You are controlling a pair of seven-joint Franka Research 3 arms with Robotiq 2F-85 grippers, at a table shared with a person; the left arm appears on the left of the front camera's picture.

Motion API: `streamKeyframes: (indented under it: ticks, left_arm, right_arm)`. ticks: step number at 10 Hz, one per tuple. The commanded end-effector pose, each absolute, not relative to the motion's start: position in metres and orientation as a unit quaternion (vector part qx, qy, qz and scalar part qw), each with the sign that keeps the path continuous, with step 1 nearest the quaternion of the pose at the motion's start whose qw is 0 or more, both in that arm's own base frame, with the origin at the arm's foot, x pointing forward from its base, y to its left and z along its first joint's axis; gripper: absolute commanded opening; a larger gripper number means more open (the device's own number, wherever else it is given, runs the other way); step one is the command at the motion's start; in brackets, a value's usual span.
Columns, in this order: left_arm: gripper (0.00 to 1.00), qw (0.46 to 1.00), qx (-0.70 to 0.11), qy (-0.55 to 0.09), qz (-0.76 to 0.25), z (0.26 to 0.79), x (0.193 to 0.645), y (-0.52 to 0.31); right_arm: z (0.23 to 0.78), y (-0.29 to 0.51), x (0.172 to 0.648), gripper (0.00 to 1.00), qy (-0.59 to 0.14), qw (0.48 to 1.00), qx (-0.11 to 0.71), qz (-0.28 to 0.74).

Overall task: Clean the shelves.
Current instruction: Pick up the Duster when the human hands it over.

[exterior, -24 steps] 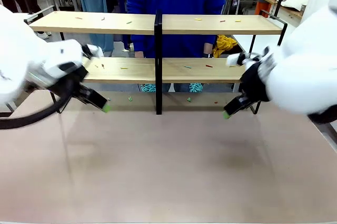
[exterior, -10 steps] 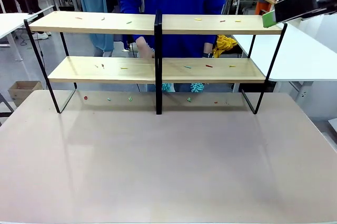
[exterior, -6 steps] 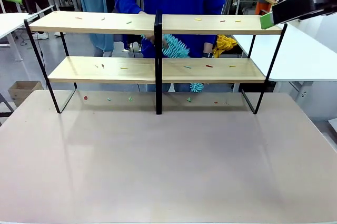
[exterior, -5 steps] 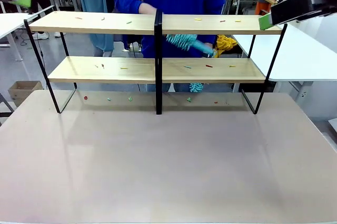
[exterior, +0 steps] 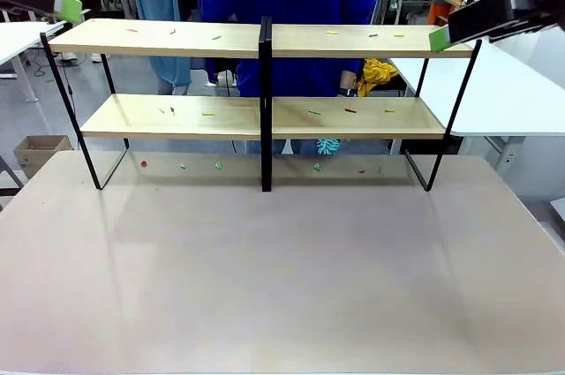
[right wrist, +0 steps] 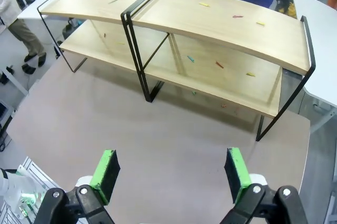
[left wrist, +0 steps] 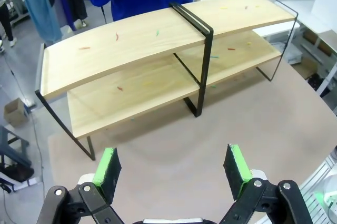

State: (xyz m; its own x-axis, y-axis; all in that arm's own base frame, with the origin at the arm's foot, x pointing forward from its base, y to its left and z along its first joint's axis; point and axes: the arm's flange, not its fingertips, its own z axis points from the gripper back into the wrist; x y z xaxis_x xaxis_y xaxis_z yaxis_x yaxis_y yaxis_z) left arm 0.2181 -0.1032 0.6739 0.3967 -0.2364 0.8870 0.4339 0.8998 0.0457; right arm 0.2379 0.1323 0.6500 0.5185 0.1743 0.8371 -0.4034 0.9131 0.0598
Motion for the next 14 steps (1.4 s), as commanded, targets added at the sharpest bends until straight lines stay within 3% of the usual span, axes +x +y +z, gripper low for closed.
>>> streamKeyframes:
  ticks: [1, 10, 11, 14]
  left_arm:
    - [1.00, 0.827, -0.084, -0.519, -0.198, 0.628, 0.208, -0.099]
    - [1.00, 0.833, -0.084, -0.508, -0.202, 0.620, 0.213, -0.102]
    - [1.00, 0.831, -0.083, -0.505, -0.217, 0.670, 0.223, -0.112]
    - [1.00, 0.831, -0.083, -0.505, -0.217, 0.670, 0.223, -0.112]
  right_arm:
    - [0.634, 0.127, 0.240, 1.00, -0.466, 0.860, 0.129, 0.162]
    - [0.649, 0.130, 0.242, 1.00, -0.460, 0.864, 0.125, 0.166]
    - [0.649, 0.130, 0.242, 1.00, -0.460, 0.864, 0.125, 0.166]
    - [0.649, 0.130, 0.242, 1.00, -0.460, 0.864, 0.125, 0.166]
